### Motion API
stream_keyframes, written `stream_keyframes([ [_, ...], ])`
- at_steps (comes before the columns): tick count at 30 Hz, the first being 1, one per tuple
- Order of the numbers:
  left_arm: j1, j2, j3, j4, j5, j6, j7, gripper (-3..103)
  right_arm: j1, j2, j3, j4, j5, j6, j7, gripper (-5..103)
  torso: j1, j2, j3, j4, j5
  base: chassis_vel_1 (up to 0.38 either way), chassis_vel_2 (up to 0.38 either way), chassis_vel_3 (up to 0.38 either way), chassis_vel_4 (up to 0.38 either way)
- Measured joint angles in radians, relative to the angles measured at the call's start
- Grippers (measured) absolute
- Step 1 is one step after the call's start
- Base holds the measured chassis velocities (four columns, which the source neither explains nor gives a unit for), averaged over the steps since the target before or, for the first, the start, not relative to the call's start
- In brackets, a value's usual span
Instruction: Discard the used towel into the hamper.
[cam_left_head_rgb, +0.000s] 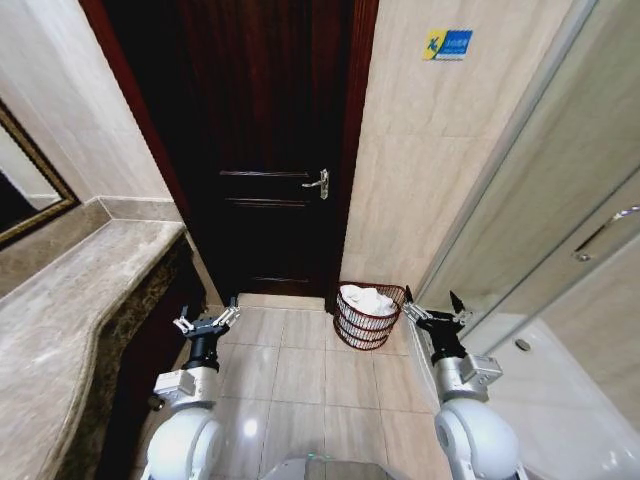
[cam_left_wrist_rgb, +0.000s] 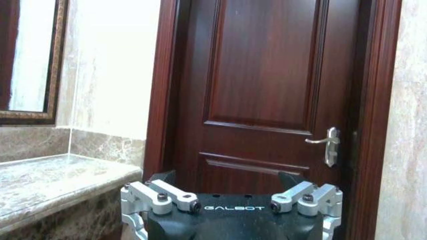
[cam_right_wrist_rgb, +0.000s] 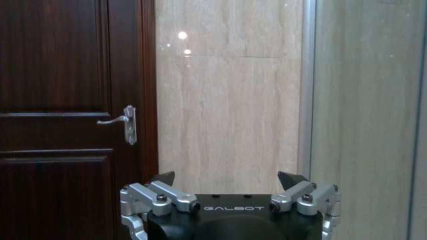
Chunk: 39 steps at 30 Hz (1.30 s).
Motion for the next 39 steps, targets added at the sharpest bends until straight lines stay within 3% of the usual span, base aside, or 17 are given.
stream_keyframes([
  [39,0.0,0.0,0.0,0.0,0.0,0.0,0.0,100,0.0,0.0,0.0,0.0,0.0,0.0,0.0,100,0.0,0.0,0.0,0.0,-0.0001,0.104,-0.097,-0.105,0.098],
])
